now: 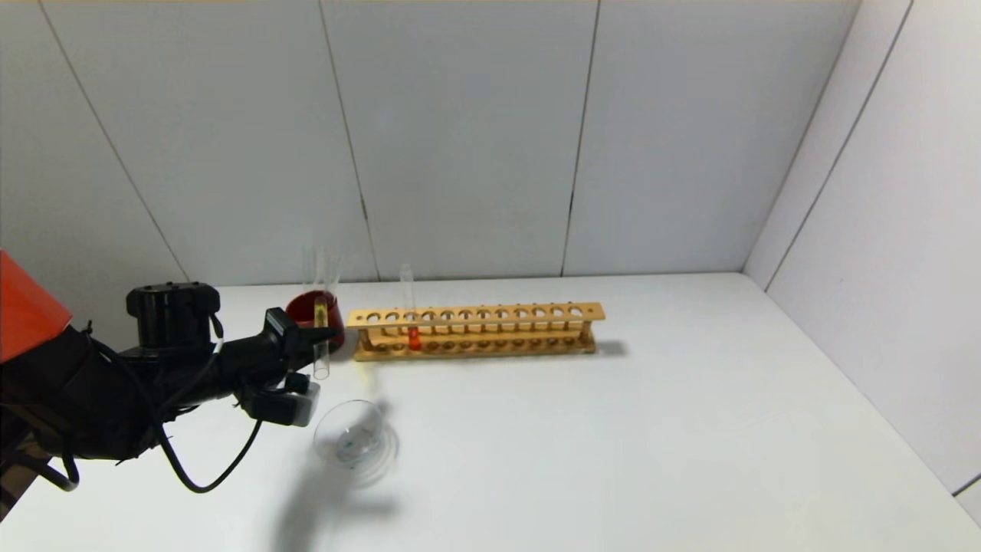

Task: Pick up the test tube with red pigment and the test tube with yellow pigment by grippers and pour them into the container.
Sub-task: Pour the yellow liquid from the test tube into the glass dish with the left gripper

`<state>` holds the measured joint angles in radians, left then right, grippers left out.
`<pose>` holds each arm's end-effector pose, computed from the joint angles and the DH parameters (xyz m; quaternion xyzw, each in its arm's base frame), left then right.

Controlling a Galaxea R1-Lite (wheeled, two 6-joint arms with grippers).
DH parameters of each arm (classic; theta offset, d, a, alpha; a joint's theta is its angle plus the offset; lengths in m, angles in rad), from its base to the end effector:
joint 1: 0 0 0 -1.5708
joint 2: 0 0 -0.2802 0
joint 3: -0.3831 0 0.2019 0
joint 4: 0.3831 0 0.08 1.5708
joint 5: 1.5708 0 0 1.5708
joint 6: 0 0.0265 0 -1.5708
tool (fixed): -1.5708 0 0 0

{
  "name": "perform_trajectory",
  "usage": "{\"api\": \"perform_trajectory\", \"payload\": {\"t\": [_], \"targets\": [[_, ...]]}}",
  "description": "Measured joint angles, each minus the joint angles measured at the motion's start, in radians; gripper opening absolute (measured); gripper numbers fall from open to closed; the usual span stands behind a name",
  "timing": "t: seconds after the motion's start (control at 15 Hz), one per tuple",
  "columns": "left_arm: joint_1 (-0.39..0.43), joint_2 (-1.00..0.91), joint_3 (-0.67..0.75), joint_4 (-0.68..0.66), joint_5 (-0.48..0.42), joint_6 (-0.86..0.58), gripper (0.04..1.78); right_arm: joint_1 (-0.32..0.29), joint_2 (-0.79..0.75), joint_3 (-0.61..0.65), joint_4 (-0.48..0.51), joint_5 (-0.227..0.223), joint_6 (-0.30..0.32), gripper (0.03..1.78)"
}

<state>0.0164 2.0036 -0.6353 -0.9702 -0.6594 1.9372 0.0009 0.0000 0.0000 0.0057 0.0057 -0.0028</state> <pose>0.3224 -0.0109 0.0470 0.7293 -0.1496 -0.3292 0.5808 0.0136 0.0002 0.0749 -0.0014 0.0028 0.0033 1.0000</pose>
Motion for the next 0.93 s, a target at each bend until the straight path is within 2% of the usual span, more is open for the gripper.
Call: {"api": "perform_trajectory", "payload": {"t": [0.67, 0.93], "targets": [[-0.006, -0.002, 0.0, 0.005, -0.013, 0.101, 0.32, 0.0, 0.0, 0.0, 0.0, 0.0, 0.0, 1.75], [-0.021, 0.006, -0.035, 0.068, -0.012, 0.149, 0.32, 0.0, 0.0, 0.0, 0.0, 0.0, 0.0, 1.75]]}}
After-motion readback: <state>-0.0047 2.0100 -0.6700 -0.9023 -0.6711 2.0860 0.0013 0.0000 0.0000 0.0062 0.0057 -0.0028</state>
